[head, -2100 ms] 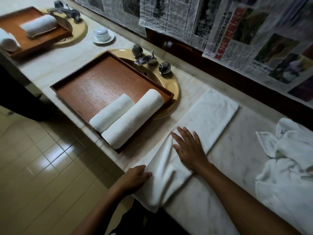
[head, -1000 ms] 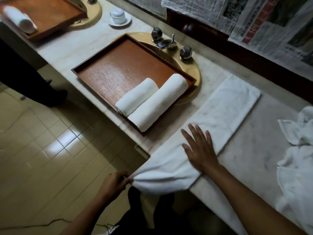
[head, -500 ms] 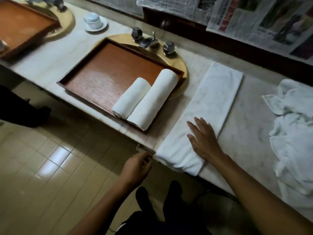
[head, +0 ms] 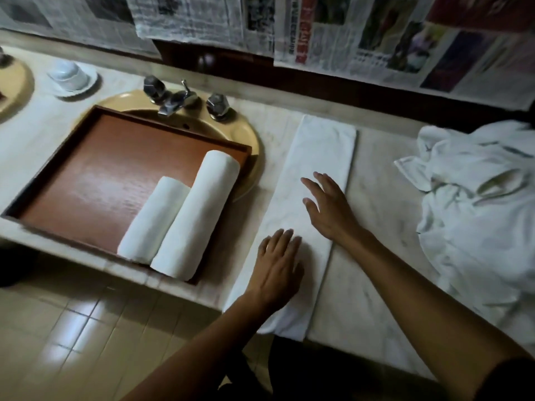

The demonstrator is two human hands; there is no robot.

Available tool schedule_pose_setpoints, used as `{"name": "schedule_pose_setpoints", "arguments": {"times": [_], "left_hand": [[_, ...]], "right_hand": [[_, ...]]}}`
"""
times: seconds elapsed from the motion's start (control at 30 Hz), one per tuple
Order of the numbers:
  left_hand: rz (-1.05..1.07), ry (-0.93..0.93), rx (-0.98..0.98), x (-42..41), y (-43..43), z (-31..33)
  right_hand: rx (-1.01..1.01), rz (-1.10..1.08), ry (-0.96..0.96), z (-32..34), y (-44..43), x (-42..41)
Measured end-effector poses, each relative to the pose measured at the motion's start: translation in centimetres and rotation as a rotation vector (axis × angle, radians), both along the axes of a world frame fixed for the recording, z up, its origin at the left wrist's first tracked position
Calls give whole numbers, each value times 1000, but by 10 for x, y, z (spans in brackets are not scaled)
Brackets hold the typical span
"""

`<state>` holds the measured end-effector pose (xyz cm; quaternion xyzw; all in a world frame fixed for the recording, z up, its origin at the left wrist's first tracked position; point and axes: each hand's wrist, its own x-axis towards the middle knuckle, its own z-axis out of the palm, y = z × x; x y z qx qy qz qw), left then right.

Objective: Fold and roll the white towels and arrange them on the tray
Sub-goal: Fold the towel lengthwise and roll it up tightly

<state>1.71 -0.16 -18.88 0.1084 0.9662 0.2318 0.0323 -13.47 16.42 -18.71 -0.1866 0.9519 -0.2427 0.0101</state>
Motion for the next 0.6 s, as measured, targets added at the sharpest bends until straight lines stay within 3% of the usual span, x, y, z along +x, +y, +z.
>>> {"name": "schedule_pose_setpoints", "arguments": {"times": [0.07, 0.2, 0.6], "left_hand": [[-18, -32, -45, -17, 1, -14], [-51, -55, -98, -25, -4, -27], [-38, 2, -42, -32, -1, -27]], "right_hand": [[22, 48, 20, -3, -7, -16], [274, 222, -10, -24, -3, -33], [365, -16, -102, -21, 8, -200]]}}
